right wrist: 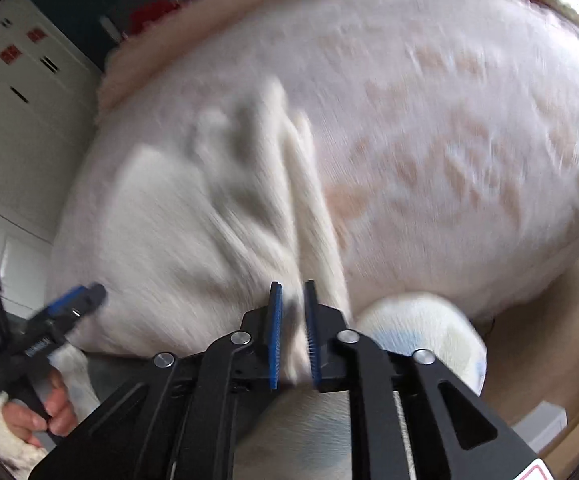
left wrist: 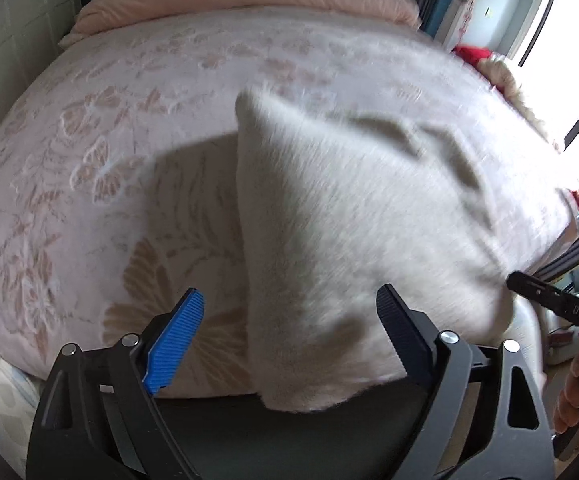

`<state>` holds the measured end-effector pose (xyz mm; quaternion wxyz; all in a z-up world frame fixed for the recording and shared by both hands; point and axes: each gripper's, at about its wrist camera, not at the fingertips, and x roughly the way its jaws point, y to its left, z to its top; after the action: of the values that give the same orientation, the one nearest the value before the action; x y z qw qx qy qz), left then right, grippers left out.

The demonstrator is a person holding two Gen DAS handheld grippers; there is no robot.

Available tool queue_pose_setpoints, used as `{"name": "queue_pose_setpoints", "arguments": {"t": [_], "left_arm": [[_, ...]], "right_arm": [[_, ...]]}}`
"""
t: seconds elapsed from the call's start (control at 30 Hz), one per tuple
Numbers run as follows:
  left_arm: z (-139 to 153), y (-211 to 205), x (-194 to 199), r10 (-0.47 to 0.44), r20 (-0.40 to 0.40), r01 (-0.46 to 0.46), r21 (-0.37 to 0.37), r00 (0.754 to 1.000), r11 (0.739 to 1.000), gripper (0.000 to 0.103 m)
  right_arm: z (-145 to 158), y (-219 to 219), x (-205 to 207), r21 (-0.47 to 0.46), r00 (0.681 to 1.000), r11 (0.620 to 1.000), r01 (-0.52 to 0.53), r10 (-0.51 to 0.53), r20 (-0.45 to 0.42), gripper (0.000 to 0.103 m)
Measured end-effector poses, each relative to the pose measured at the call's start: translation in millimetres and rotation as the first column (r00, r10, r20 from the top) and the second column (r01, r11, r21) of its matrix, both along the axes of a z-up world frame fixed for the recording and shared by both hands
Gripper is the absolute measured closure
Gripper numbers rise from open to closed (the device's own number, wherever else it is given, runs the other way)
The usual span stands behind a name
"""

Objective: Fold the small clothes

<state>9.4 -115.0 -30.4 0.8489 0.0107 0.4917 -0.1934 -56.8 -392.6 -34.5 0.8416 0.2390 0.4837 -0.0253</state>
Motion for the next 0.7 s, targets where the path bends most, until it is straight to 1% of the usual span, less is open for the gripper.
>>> {"name": "queue_pose_setpoints", "arguments": {"t": [0.1,0.17,0.2,0.23,0.3,0.33,0.37,0.4,0.47,0.5,0.53,0.57,0.6,0.63,0.67,0.7], "left_arm": [[13,-9,10,-0.001,0.029,0.002,-0.035,1.000,0.999,0.015],[18,-24,22,-0.011,0.046,0.013,-0.029,0.999,1.000,0.015],[17,-31,27,-0.024,0.052,0.026,-0.032,0.998,0.999,0.015],[13,-42,37,-0.038,0.058,0.039,-0.017,0.998,0.999,0.015],[-4,-54,52,-0.029,0.040,0.027,0.058,0.999,0.998,0.015],[-15,-59,60,-0.025,0.020,0.023,0.099,0.999,0.995,0.015],[-29,-64,66,-0.018,0.020,0.014,0.160,1.000,0.987,0.010],[-36,-65,69,-0.016,0.020,0.012,0.185,1.000,0.983,0.009],[-38,-62,72,0.000,0.011,-0.002,0.172,1.000,0.985,0.006],[-36,-60,72,0.005,0.002,-0.006,0.161,1.000,0.987,0.006],[-36,-60,72,0.004,-0.004,-0.003,0.160,1.000,0.987,0.006],[-37,-60,73,-0.003,-0.004,0.004,0.166,1.000,0.986,0.006],[-38,-59,74,-0.008,-0.002,0.008,0.165,1.000,0.986,0.005],[-39,-59,75,-0.007,-0.001,0.007,0.162,1.000,0.987,0.005],[-40,-59,75,-0.004,-0.002,0.004,0.161,1.000,0.987,0.005],[-40,-59,75,-0.003,0.001,0.003,0.165,1.000,0.986,0.005]], "right_arm": [[26,10,22,-0.005,0.996,0.999,-0.053,0.054,0.067,0.090],[28,17,41,-0.030,0.994,0.996,-0.085,0.087,0.071,0.094],[25,21,58,-0.061,0.993,0.993,-0.096,0.100,0.060,0.094],[21,22,69,-0.075,0.993,0.992,-0.100,0.104,0.052,0.094],[-2,19,94,-0.072,0.995,0.992,-0.101,0.102,0.004,0.096],[-17,17,108,-0.098,0.995,0.991,-0.096,0.092,-0.047,0.099],[-37,16,119,-0.119,0.990,0.987,-0.107,0.096,-0.099,0.103],[-51,14,125,-0.105,0.991,0.989,-0.108,0.099,-0.092,0.103],[-43,9,126,-0.058,0.993,0.995,-0.076,0.070,-0.092,0.103],[-29,8,123,-0.045,0.996,0.997,-0.057,0.054,-0.069,0.102],[-22,8,119,-0.052,0.998,0.997,-0.051,0.048,-0.045,0.102],[-19,10,117,-0.073,0.998,0.996,-0.047,0.044,-0.043,0.102],[-28,12,118,-0.095,0.996,0.994,-0.058,0.051,-0.070,0.103],[-38,13,118,-0.097,0.994,0.993,-0.070,0.061,-0.087,0.103],[-46,13,118,-0.096,0.994,0.993,-0.070,0.062,-0.086,0.103],[-45,12,116,-0.088,0.995,0.994,-0.061,0.054,-0.079,0.103]]}}
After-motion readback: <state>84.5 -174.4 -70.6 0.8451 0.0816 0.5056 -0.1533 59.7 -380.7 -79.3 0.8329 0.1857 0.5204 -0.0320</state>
